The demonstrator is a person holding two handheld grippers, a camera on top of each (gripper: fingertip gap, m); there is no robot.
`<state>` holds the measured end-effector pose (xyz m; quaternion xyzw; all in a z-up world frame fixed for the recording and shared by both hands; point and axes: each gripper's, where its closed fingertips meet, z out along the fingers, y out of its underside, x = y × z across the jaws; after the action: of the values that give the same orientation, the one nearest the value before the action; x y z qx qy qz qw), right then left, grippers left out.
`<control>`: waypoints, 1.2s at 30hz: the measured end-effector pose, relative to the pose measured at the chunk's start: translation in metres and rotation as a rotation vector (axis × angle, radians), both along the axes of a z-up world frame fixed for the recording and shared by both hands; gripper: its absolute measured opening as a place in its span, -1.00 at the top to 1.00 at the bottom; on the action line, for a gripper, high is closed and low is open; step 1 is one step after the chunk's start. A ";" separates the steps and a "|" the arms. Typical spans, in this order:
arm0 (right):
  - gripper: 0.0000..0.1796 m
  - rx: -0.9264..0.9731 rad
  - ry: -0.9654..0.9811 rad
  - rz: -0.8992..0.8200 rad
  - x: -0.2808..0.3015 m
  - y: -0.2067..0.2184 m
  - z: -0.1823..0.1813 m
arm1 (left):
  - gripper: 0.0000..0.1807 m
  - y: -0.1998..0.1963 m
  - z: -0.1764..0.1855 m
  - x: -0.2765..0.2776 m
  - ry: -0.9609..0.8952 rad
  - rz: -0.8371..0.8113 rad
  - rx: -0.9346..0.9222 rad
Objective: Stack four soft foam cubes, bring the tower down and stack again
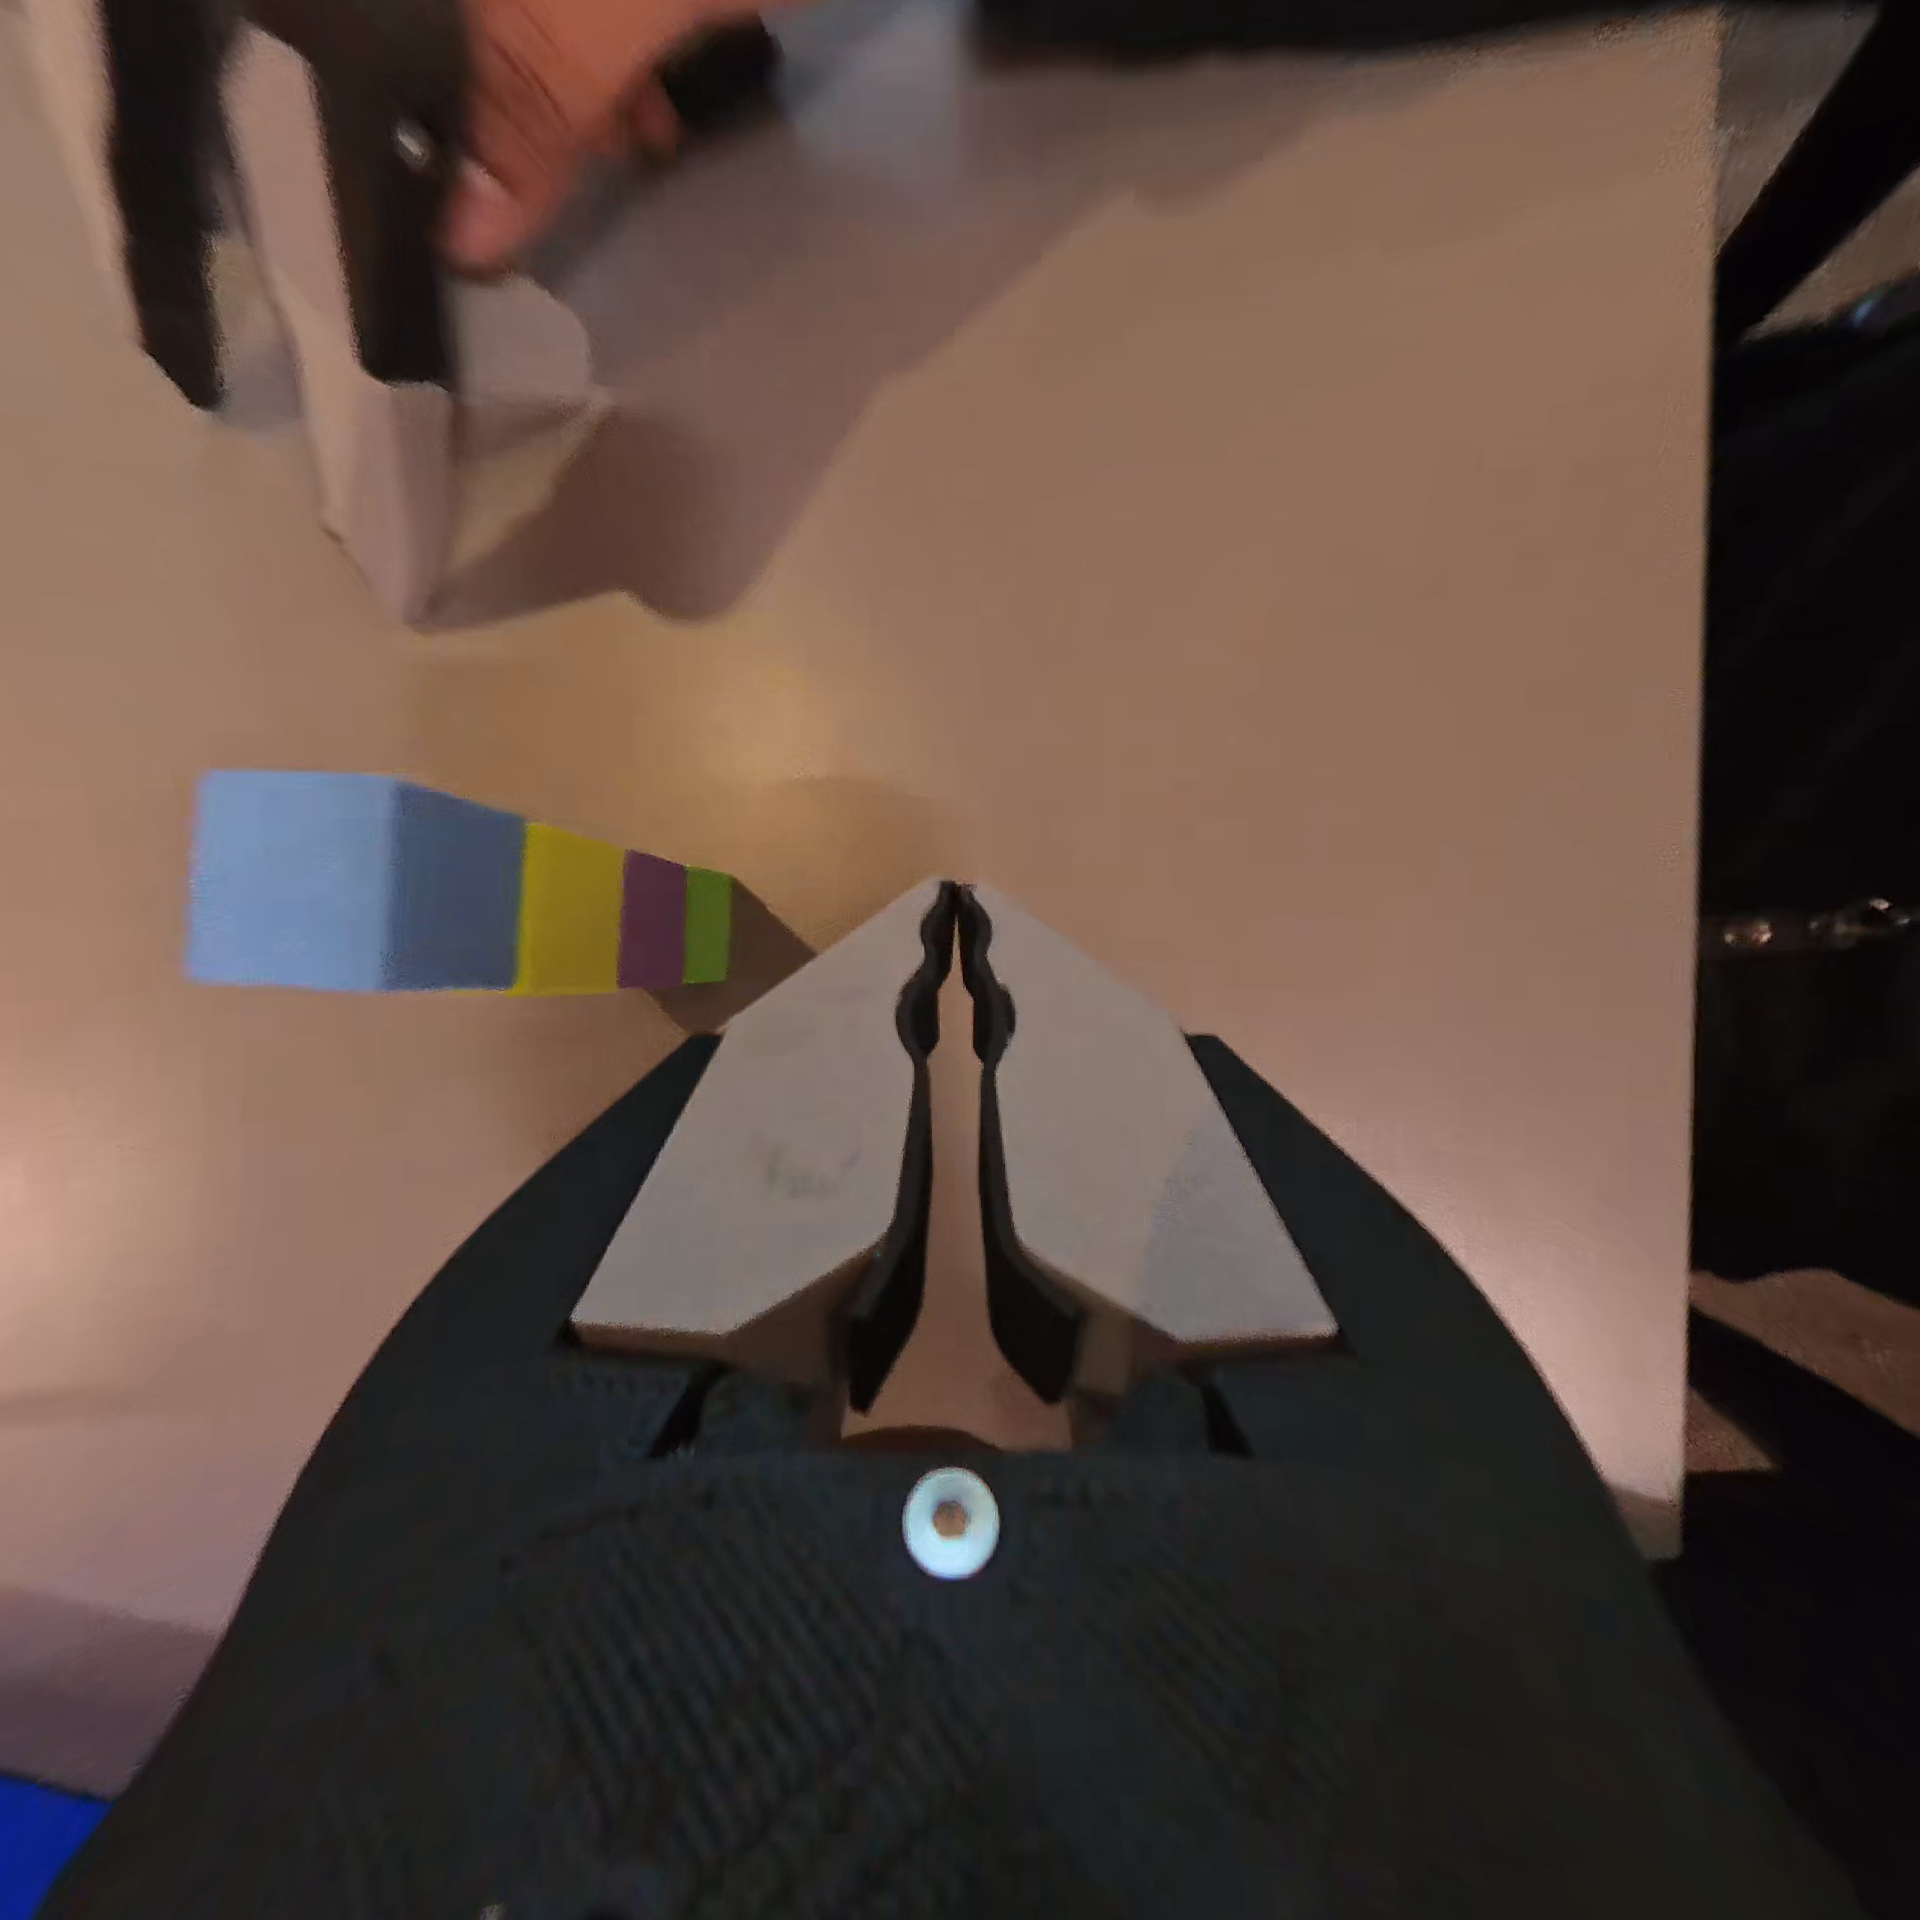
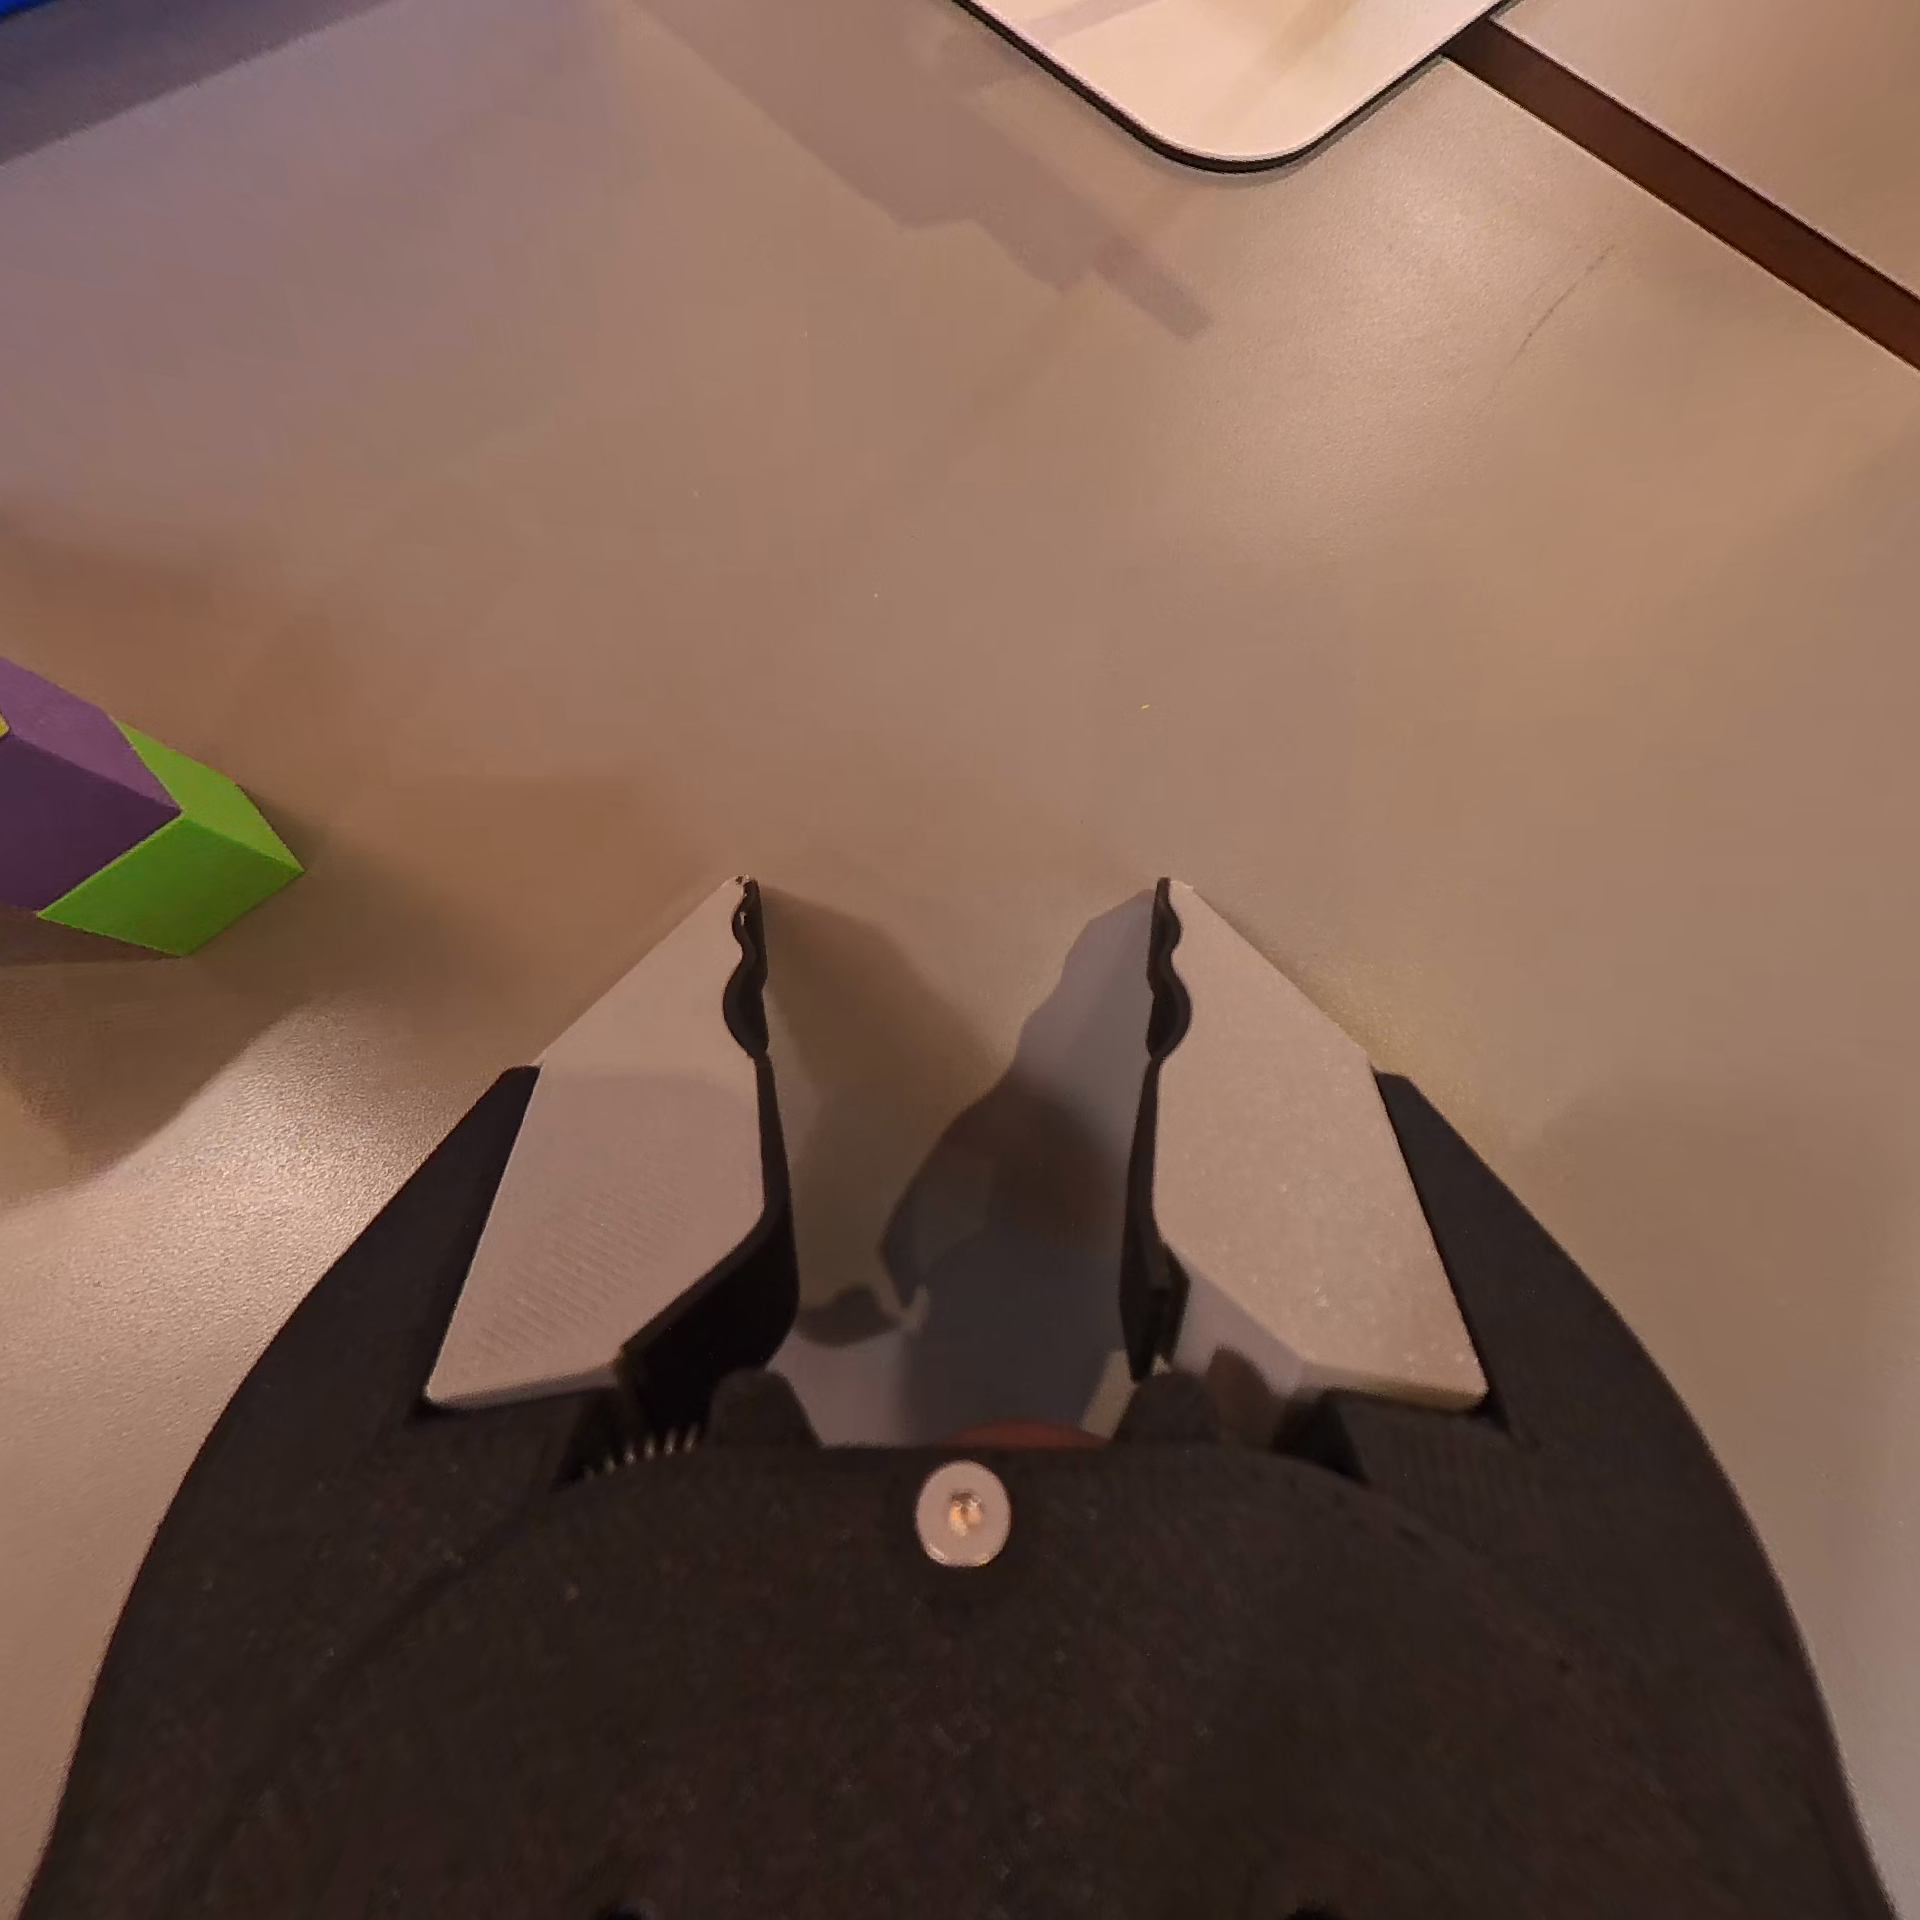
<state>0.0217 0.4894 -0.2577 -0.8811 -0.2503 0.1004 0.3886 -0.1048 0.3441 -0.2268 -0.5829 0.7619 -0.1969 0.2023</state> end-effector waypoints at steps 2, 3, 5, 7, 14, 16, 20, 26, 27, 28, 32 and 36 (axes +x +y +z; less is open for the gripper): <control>0.20 0.000 0.000 0.000 0.000 0.000 0.000 | 1.00 0.001 -0.011 0.001 0.050 -0.002 0.017; 0.20 0.000 0.000 0.000 0.000 0.000 0.000 | 1.00 0.000 -0.015 0.002 0.066 -0.001 0.018; 0.20 0.000 0.000 0.000 0.000 0.000 0.000 | 1.00 0.000 -0.020 0.002 0.087 -0.001 0.020; 0.20 0.000 0.000 0.001 0.000 0.000 0.000 | 1.00 0.004 -0.023 0.003 0.092 0.017 0.024; 0.20 0.000 0.000 0.003 -0.001 0.000 0.000 | 1.00 0.077 -0.010 0.023 -0.054 0.341 0.146; 0.20 0.000 -0.001 0.002 -0.001 0.000 0.000 | 1.00 0.082 -0.004 0.025 -0.109 0.376 0.100; 0.20 0.000 0.000 0.002 -0.001 0.000 0.000 | 1.00 0.090 0.005 0.023 -0.162 0.416 0.091; 0.25 0.012 -0.012 -0.029 0.007 0.002 0.001 | 1.00 0.100 0.008 0.021 -0.179 0.447 0.130; 0.26 0.018 -0.013 -0.039 0.009 0.003 0.002 | 1.00 0.104 0.008 0.020 -0.182 0.460 0.141; 0.26 0.026 -0.012 -0.048 0.011 0.004 0.003 | 1.00 0.108 0.007 0.019 -0.187 0.480 0.152; 0.27 0.106 -0.029 -0.132 0.029 0.012 0.017 | 0.97 0.136 0.007 0.010 -0.205 0.607 0.220; 0.21 0.259 -0.083 -0.279 0.058 0.020 0.044 | 0.88 0.162 0.009 0.002 -0.241 0.733 0.309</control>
<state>0.0801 0.5098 -0.2134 -0.8533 -0.1523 -0.0242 0.4982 -0.1029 0.5059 -0.2173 -0.7511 0.4954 -0.0619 0.4321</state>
